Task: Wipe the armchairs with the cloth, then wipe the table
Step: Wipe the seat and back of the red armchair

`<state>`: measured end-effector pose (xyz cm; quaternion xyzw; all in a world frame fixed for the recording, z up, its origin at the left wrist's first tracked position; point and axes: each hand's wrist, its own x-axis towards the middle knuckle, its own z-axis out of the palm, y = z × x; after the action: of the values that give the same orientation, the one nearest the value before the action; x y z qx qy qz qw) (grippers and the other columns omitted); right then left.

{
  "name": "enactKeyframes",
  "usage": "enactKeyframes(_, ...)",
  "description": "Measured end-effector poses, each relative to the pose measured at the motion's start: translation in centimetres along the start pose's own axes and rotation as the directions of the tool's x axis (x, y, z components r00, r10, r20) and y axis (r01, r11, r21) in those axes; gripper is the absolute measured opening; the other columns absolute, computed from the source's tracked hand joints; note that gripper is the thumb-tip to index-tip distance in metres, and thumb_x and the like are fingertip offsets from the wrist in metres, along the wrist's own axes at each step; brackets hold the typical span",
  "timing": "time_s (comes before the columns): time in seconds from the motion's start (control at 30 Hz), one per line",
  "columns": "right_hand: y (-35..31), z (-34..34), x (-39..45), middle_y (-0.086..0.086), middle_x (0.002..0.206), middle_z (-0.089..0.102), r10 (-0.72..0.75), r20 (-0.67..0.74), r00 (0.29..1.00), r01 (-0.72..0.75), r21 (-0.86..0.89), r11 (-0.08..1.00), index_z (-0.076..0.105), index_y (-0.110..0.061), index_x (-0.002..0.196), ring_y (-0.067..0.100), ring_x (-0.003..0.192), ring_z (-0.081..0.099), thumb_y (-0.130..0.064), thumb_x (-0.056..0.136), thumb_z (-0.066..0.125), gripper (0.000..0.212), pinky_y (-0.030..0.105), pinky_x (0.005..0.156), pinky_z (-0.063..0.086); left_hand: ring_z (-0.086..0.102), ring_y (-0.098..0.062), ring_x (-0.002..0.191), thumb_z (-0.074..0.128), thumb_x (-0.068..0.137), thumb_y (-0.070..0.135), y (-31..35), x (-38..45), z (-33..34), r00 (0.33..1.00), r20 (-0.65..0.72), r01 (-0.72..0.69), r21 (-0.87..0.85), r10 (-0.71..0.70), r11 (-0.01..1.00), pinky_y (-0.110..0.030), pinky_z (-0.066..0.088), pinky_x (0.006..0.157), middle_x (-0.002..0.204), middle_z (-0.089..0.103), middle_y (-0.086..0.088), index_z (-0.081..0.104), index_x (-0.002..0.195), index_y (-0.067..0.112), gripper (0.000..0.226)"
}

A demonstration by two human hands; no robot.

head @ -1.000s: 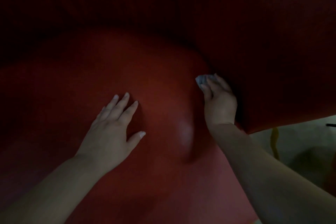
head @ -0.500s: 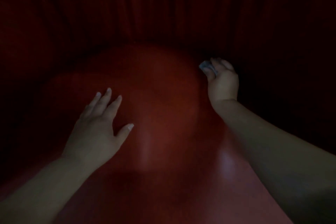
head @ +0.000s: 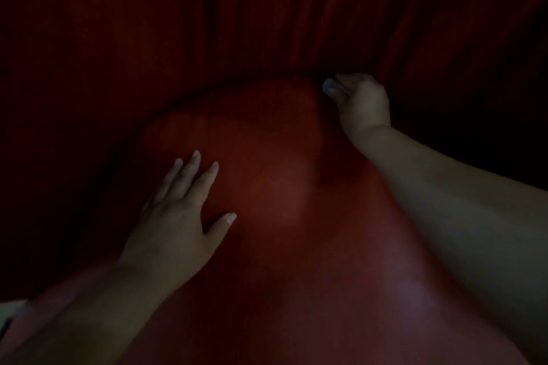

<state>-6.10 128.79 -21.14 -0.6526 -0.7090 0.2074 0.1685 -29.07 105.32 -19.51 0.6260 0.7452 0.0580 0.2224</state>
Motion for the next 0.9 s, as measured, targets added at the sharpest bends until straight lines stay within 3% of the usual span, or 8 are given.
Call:
enactKeyframes(0.17, -6.9, 3.8, -0.6, 0.012, 0.124, 0.058, -0.228, 0.088, 0.97, 0.224, 0.06, 0.973, 0.066, -0.011, 0.118, 0.023, 0.112, 0.057, -0.028, 0.094, 0.057, 0.03, 0.021, 0.091, 0.037, -0.018, 0.003, 0.141, 0.034, 0.075, 0.076, -0.8, 0.2, 0.5, 0.999, 0.035, -0.016, -0.058, 0.018, 0.998, -0.034, 0.008, 0.115, 0.156, -0.015, 0.023, 0.003, 0.148, 0.047, 0.084)
enactKeyframes(0.3, -9.9, 5.8, -2.5, 0.005, 0.131, 0.056, -0.367, 0.122, 0.922, 0.363, 0.06, 0.93, 0.064, -0.016, 0.122, 0.019, 0.117, 0.054, -0.023, 0.096, 0.053, 0.029, 0.008, 0.09, 0.033, -0.017, 0.001, 0.142, 0.041, 0.075, 0.073, -1.1, 0.9, 0.5, 0.996, 0.088, 0.009, -0.075, -0.002, 0.997, -0.033, 0.006, 0.118, 0.157, -0.011, 0.02, 0.006, 0.148, 0.046, 0.085)
enactKeyframes(0.37, -9.7, 5.6, -3.4, 0.005, 0.136, 0.053, -0.373, 0.158, 0.914, 0.374, 0.019, 0.927, 0.06, -0.02, 0.127, 0.023, 0.124, 0.049, -0.023, 0.097, 0.05, 0.032, 0.025, 0.1, 0.036, -0.016, 0.0, 0.141, 0.045, 0.076, 0.071, -1.2, 1.3, 0.2, 0.992, 0.127, 0.011, -0.093, 0.001, 0.996, -0.033, 0.005, 0.118, 0.158, -0.01, 0.019, 0.007, 0.148, 0.045, 0.086)
enactKeyframes(0.43, -9.1, 4.6, -5.0, 0.007, 0.135, 0.053, -0.34, 0.206, 0.918, 0.334, 0.066, 0.94, 0.059, -0.016, 0.129, 0.024, 0.123, 0.05, -0.02, 0.097, 0.05, 0.033, 0.028, 0.1, 0.038, -0.018, 0.002, 0.14, 0.049, 0.077, 0.069, -1.3, 1.3, -0.2, 0.986, 0.164, 0.02, -0.105, -0.003, 0.994, -0.036, 0.005, 0.118, 0.157, -0.013, 0.02, 0.005, 0.148, 0.045, 0.087)
enactKeyframes(0.53, -7.9, 3.1, -9.5, 0.008, 0.135, 0.053, -0.33, 0.263, 0.906, 0.276, 0.224, 0.935, 0.057, -0.007, 0.13, 0.015, 0.115, 0.057, -0.007, 0.095, 0.052, 0.034, 0.004, 0.093, 0.035, -0.021, 0.003, 0.137, 0.051, 0.08, 0.065, -1.3, 1.0, -0.5, 0.983, 0.182, 0.021, -0.078, -0.006, 0.997, -0.037, 0.004, 0.116, 0.156, -0.017, 0.021, 0.002, 0.148, 0.046, 0.086)
enactKeyframes(0.6, -7.0, 2.4, -13.4, 0.0, 0.14, 0.049, -0.284, 0.329, 0.9, 0.2, 0.267, 0.943, 0.053, -0.008, 0.133, -0.005, 0.121, 0.046, -0.01, 0.097, 0.049, 0.036, -0.007, 0.09, 0.024, -0.02, 0.001, 0.139, 0.051, 0.083, 0.062, -1.1, 0.4, -0.5, 0.988, 0.156, 0.013, -0.067, -0.003, 0.998, -0.035, 0.003, 0.117, 0.156, -0.017, 0.02, 0.003, 0.149, 0.044, 0.084)
enactKeyframes(0.7, -5.7, 1.9, -18.6, -0.009, 0.134, 0.042, -0.194, 0.467, 0.863, -0.035, 0.437, 0.899, 0.044, -0.004, 0.138, -0.04, 0.099, 0.03, -0.008, 0.098, 0.047, 0.04, -0.009, 0.085, 0.025, -0.018, 0.0, 0.14, 0.049, 0.086, 0.059, -0.6, -1.2, -0.2, 0.994, 0.111, 0.026, -0.055, -0.02, 0.998, -0.026, 0.001, 0.112, 0.157, -0.017, 0.017, 0.002, 0.15, 0.038, 0.083)
enactKeyframes(0.9, -3.8, -0.8, -24.6, 0.005, 0.144, 0.042, -0.126, 0.502, 0.856, -0.101, 0.401, 0.911, 0.043, -0.001, 0.137, -0.041, 0.092, 0.034, -0.005, 0.097, 0.047, 0.041, -0.006, 0.084, 0.03, -0.008, -0.009, 0.145, 0.043, 0.09, 0.057, 0.5, -5.5, -1.2, 0.985, 0.169, 0.01, 0.07, -0.022, 0.998, -0.032, -0.001, 0.116, 0.16, -0.007, 0.009, 0.01, 0.152, 0.027, 0.076)
